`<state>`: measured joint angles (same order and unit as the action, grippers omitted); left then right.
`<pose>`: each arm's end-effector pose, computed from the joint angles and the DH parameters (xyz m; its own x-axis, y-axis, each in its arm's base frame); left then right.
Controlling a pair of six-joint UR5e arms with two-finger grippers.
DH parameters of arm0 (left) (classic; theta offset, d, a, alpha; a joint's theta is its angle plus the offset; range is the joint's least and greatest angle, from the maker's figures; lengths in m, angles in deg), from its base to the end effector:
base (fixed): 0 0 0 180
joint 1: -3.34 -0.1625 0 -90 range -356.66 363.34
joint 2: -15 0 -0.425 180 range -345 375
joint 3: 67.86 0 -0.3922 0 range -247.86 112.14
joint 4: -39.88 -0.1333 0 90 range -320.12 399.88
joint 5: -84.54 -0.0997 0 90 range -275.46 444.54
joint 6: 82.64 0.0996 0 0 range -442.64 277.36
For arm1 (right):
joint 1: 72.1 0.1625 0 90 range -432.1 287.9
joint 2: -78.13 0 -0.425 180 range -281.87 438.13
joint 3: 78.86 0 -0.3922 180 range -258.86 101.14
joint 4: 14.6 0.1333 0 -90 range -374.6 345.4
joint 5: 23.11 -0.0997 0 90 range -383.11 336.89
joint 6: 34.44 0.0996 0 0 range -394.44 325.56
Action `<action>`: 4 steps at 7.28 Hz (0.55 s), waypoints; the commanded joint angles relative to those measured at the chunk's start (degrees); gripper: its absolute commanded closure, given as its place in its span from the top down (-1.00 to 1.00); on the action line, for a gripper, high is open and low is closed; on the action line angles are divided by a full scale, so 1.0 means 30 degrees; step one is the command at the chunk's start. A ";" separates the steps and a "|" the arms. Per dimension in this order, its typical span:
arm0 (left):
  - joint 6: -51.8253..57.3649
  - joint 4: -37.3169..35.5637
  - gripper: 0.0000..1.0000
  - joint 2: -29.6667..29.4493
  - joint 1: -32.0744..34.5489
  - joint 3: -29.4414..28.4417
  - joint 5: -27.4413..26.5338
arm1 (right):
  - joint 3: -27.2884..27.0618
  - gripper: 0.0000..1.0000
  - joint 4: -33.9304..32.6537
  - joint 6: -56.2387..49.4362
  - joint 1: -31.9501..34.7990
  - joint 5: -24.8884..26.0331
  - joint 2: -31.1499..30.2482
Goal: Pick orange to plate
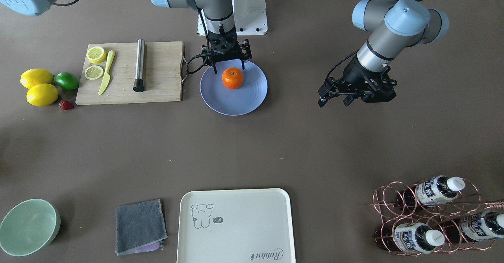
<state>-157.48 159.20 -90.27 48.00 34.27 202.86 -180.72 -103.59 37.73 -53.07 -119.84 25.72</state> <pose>0.3579 -0.4746 0.3568 0.4648 -0.1356 -0.8750 0.2229 0.9743 -0.0326 -0.5786 -0.3282 0.1873 0.6459 -0.0989 0.7570 -0.0427 0.9854 0.1651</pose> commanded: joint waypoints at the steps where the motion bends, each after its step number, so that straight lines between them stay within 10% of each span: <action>1: 0.2724 -0.2026 0.93 0.0198 0.1973 0.0435 0.1157 | -0.1868 1.00 -0.0103 -0.2536 0.2926 -0.2716 -0.2058; 4: 0.9421 -0.2129 0.93 0.4903 0.5253 0.1904 0.2481 | -0.3047 1.00 -0.0016 -1.0808 1.0012 -0.8376 -0.7235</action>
<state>-137.97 153.04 -80.84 59.01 39.07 208.74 -188.63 -103.79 16.84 -31.31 -139.01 11.06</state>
